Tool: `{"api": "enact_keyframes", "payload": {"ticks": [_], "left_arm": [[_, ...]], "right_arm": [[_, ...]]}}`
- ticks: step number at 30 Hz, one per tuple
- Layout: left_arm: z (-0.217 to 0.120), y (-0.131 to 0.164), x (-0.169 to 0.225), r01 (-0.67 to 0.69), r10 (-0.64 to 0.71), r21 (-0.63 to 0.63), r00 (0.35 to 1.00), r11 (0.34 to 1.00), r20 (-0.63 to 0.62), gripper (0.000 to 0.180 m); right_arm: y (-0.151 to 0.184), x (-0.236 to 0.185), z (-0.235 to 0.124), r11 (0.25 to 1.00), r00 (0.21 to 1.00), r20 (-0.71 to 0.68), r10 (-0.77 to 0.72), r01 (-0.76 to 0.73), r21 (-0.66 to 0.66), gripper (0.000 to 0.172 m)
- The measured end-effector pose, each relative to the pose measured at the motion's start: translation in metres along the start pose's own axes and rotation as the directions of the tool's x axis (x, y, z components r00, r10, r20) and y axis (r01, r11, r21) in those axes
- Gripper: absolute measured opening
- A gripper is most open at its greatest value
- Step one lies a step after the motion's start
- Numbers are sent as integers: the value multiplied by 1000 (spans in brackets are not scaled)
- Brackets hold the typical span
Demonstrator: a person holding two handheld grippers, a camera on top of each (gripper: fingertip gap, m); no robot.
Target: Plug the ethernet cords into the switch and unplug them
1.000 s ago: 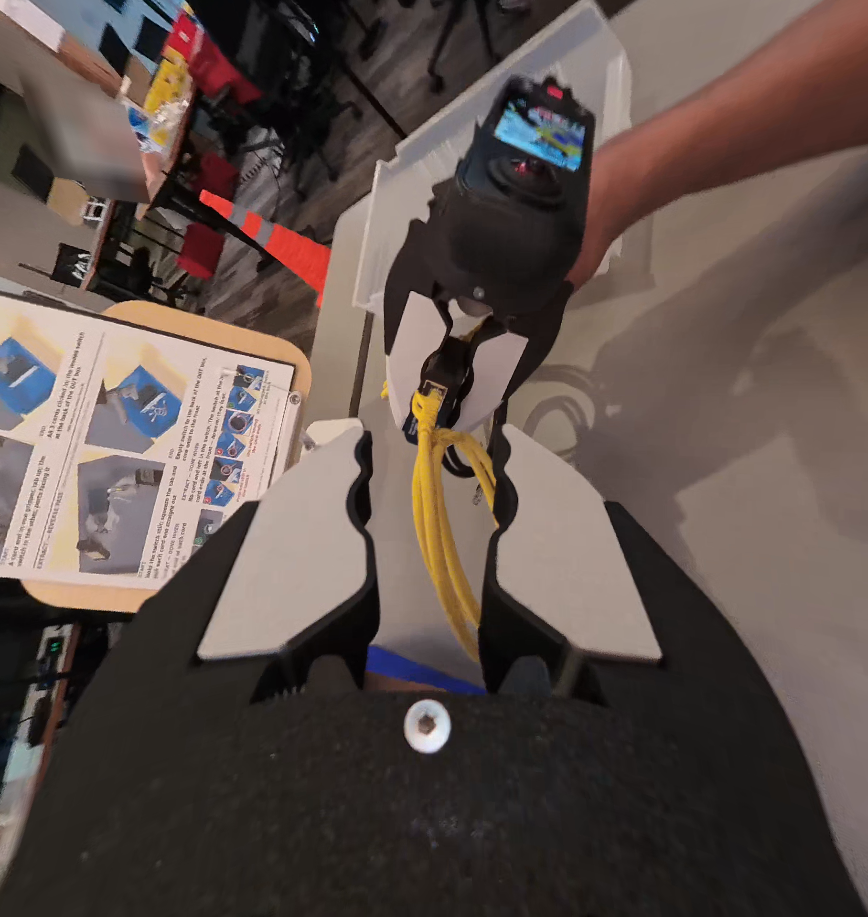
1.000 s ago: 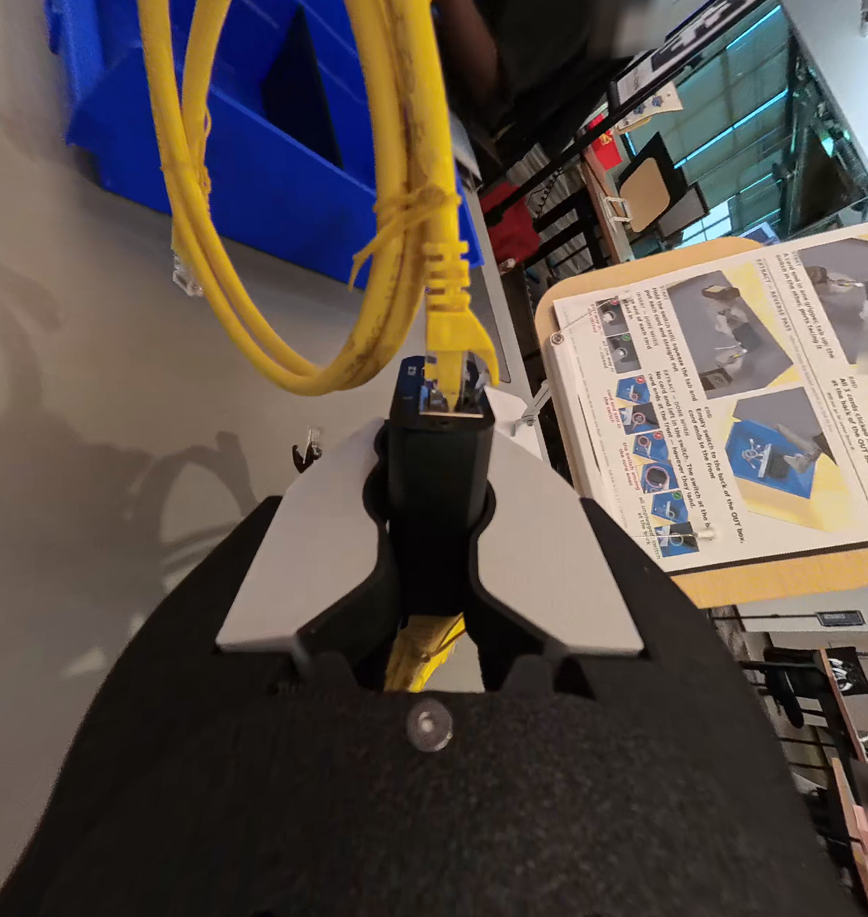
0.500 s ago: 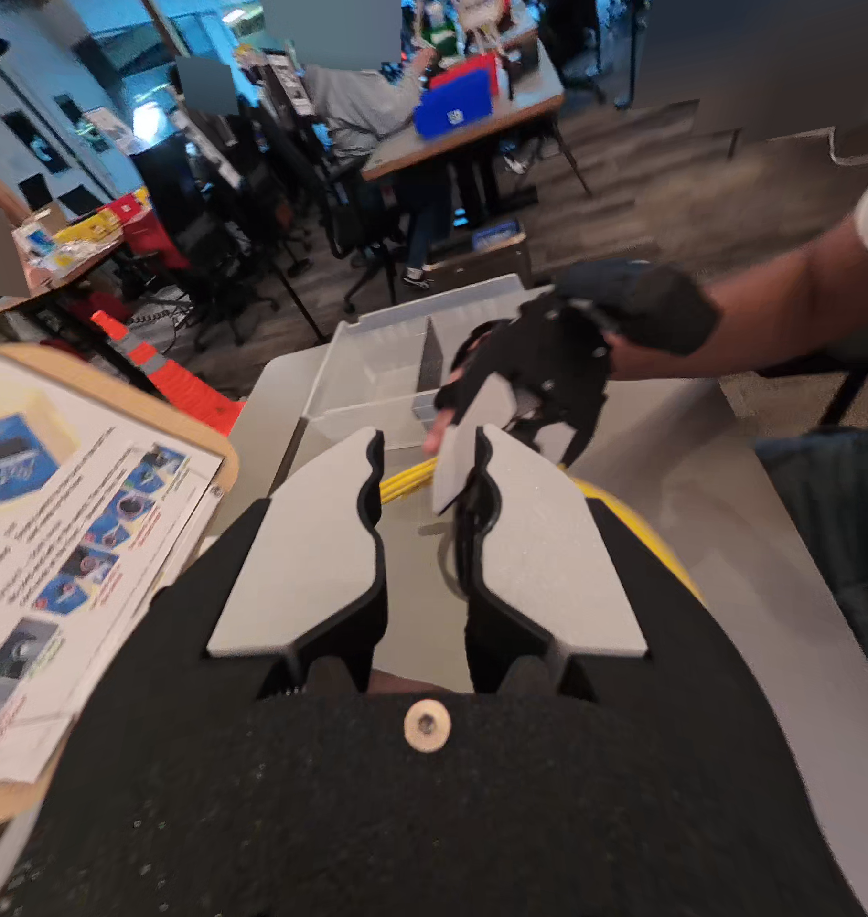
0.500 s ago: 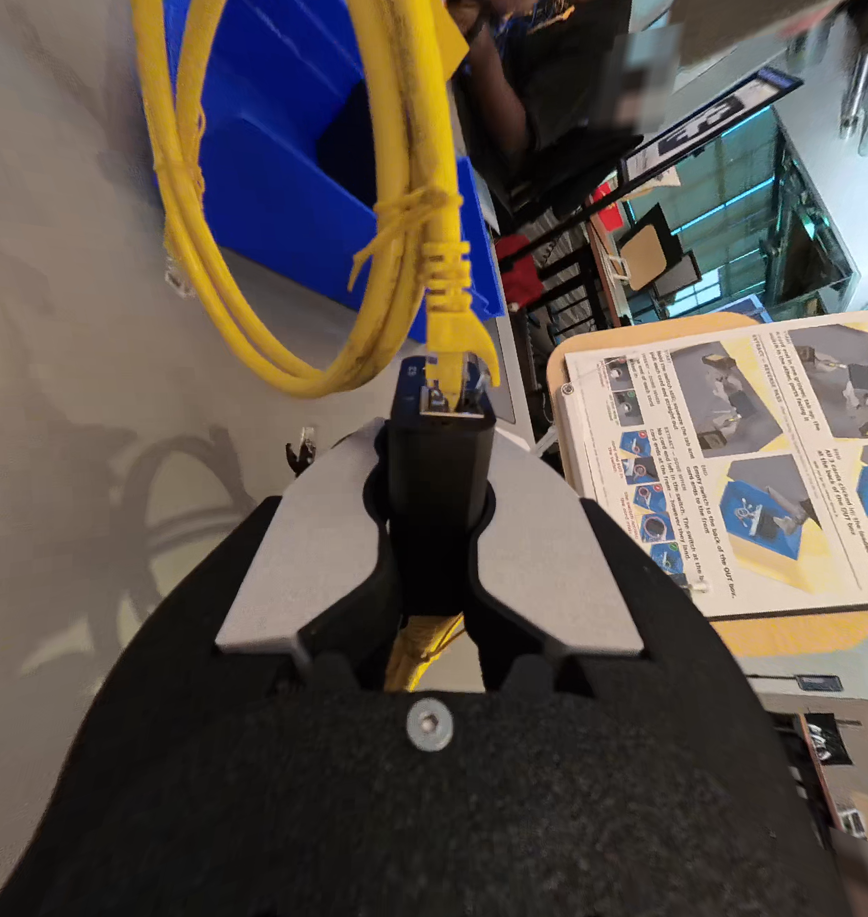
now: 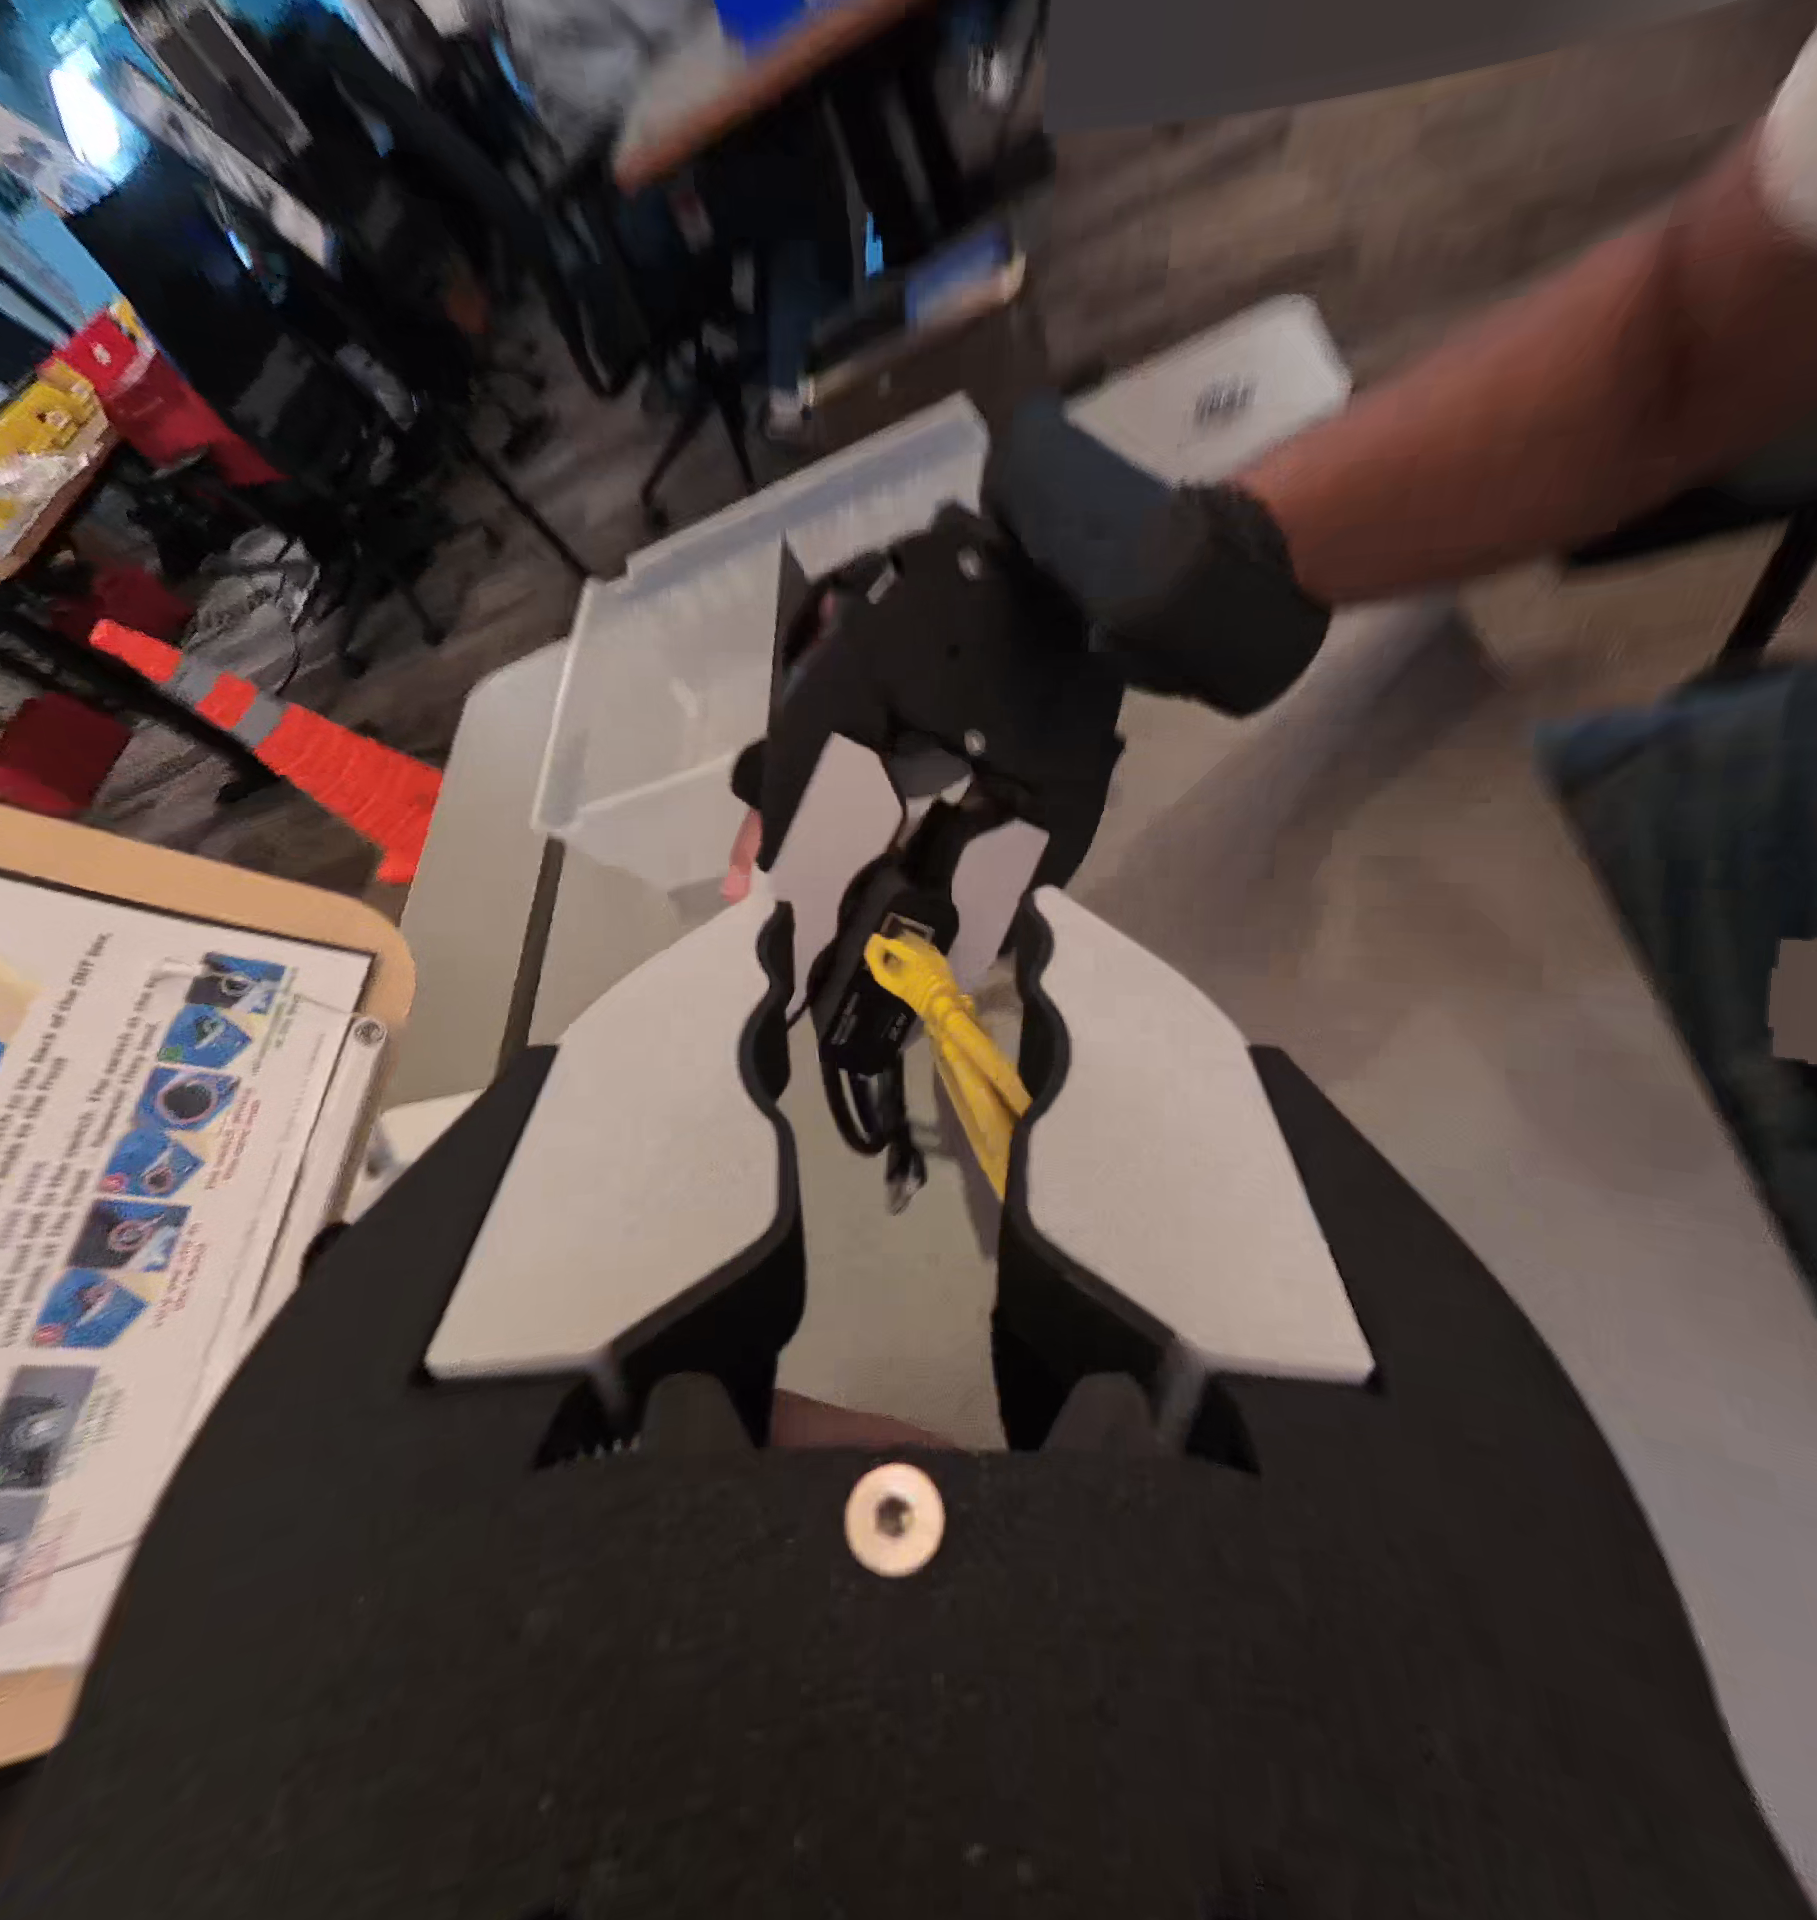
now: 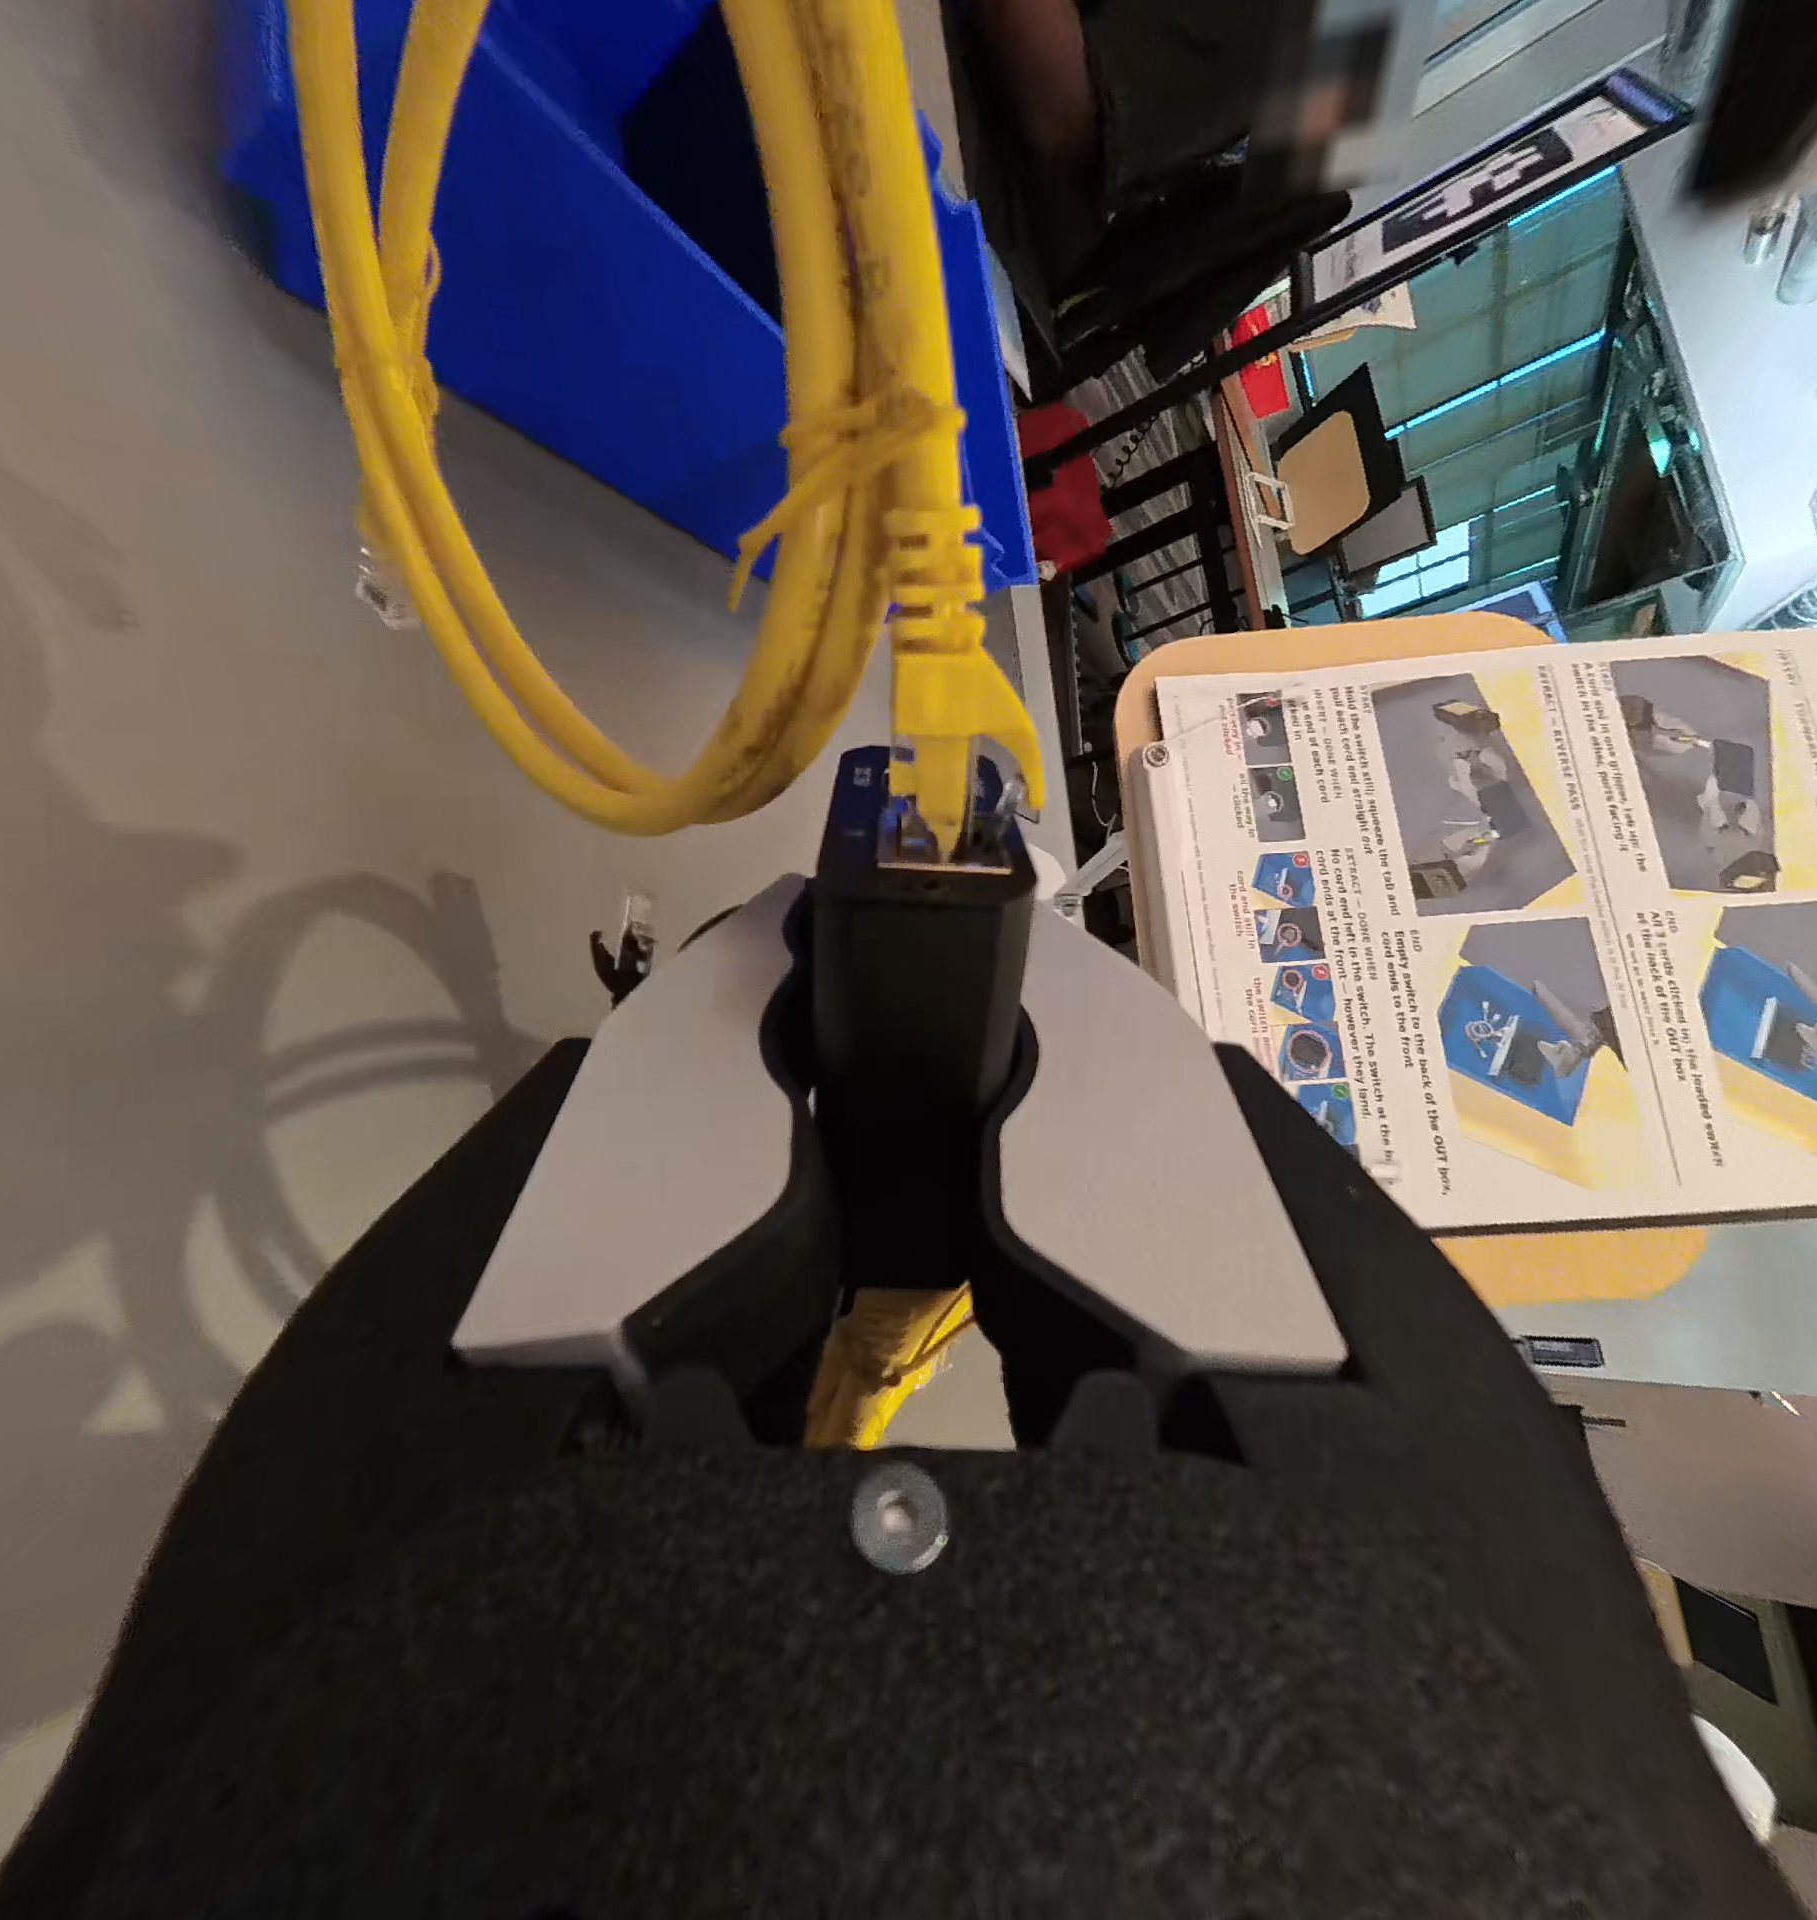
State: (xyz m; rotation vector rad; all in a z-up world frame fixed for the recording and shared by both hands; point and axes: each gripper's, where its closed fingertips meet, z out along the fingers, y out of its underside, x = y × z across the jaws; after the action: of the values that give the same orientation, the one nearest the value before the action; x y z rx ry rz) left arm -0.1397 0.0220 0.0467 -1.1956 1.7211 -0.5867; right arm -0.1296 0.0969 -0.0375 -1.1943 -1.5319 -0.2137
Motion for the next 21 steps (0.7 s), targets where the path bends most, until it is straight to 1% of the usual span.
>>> {"api": "enact_keyframes", "payload": {"ticks": [2, 4, 7, 9, 12, 14, 15, 18, 19, 21], "left_arm": [[16, 14, 7, -48, 49, -135, 999, 990, 7, 38], [27, 30, 6, -57, 62, -246, 998, 968, 14, 41], [34, 53, 11, -44, 38, -351, 999, 935, -23, 42], [32, 54, 17, -23, 2, -336, 998, 942, -64, 27], [24, 35, 9, 11, -11, -212, 1000, 977, 1, 29], [24, 34, 13, 13, -10, -173, 1000, 985, 18, 36], [27, 40, 15, 5, 1, -196, 1000, 981, 31, 37], [38, 69, 8, -29, 76, -329, 988, 944, 131, 44], [40, 75, 5, -31, 91, -348, 983, 937, 157, 44], [41, 77, 9, -29, 84, -322, 984, 946, 157, 33]], "right_arm": [[0, -4, 3, 1000, 1000, 18, -10, 10, -8, 26], [4, -8, 7, 997, 998, 21, -51, 52, -48, 26], [11, -13, 12, 992, 997, 28, -76, 78, -99, 26], [14, -16, 14, 991, 997, 44, -62, 66, -115, 26], [19, -19, 16, 992, 998, 64, -19, 27, -122, 26], [17, -20, 17, 994, 997, 73, 0, 8, -113, 26], [17, -21, 18, 993, 997, 74, -4, 13, -118, 26], [11, -21, 17, 995, 997, 73, 2, 6, -104, 26], [8, -21, 17, 996, 997, 74, 14, -8, -90, 26], [7, -20, 15, 996, 997, 76, 13, -6, -91, 26]]}}
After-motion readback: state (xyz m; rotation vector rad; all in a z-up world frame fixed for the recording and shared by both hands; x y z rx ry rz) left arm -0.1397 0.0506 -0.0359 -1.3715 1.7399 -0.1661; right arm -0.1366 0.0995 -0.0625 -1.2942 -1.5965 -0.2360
